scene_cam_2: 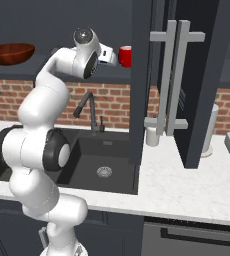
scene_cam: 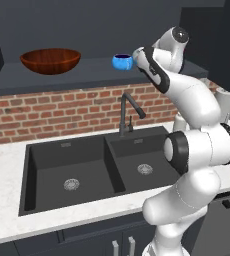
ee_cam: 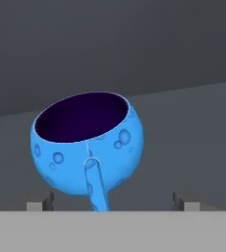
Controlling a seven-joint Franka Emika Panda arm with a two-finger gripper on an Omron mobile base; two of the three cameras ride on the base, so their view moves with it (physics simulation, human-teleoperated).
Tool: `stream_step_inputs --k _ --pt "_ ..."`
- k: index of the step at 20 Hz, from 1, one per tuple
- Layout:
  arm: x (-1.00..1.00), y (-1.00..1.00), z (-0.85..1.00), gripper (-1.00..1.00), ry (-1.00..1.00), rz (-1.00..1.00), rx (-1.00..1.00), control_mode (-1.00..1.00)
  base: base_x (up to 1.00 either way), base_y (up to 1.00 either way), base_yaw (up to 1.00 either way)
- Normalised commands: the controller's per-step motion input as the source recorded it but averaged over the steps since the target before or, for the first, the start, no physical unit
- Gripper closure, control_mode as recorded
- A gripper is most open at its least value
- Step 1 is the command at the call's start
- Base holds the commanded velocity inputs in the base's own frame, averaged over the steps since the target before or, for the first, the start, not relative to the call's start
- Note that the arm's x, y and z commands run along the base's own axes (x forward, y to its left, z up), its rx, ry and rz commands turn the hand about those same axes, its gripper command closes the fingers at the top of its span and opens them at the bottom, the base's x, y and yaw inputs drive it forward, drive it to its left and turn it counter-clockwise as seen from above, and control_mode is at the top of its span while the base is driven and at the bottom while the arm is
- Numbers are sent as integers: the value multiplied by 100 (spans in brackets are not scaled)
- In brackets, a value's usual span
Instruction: Gather all objects into one cabinet and sort the glasses and bowls to opposite sides.
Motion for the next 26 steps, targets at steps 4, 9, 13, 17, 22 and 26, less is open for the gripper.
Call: stream_step_inputs --k 4,9,13,17,22,26 --pt "-70 -5 0 -100 -2 0 0 -100 0 0 0" --pt "-100 0 0 -100 -7 0 0 -100 0 0 0" --pt "-100 5 0 -100 -7 1 0 -100 0 0 0" --pt "-100 0 3 -100 -9 0 0 -100 0 0 0" --pt "-100 5 35 -100 -1 0 0 -100 0 0 0" --pt "-100 15 41 -100 10 0 0 -100 0 0 0"
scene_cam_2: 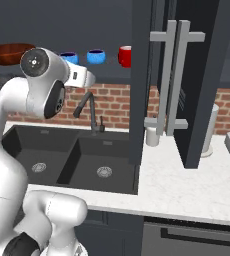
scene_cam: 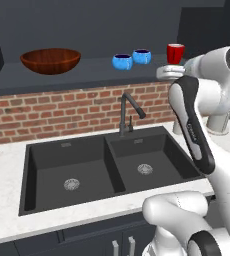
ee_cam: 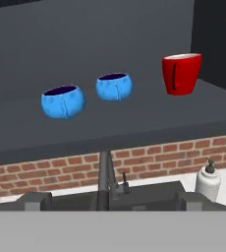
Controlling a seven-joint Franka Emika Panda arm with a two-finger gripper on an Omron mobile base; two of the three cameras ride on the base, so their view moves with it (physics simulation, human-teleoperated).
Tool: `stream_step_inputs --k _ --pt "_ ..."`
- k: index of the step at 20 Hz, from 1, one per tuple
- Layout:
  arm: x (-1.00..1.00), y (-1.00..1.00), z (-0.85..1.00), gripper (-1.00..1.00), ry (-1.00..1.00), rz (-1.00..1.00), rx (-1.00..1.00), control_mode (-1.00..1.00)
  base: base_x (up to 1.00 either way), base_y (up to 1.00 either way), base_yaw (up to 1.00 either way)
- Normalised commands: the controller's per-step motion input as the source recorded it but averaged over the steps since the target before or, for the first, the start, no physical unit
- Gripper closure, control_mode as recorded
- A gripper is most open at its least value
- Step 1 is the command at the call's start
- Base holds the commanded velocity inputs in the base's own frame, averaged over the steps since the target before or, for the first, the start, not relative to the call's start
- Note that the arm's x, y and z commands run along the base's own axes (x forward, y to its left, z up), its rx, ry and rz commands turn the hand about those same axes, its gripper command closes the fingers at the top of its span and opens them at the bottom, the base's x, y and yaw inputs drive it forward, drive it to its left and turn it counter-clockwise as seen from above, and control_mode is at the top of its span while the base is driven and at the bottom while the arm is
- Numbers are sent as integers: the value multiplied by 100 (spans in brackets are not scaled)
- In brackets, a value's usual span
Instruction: Gather all objects into one cabinet and sort the glasses and bowls to opposite sides.
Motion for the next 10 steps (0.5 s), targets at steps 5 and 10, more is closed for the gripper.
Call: stream_step_inputs --k 5,10 --pt "-100 7 18 -100 17 0 0 -100 0 0 0" --pt "-100 0 -1 -100 10 0 0 -100 0 0 0"
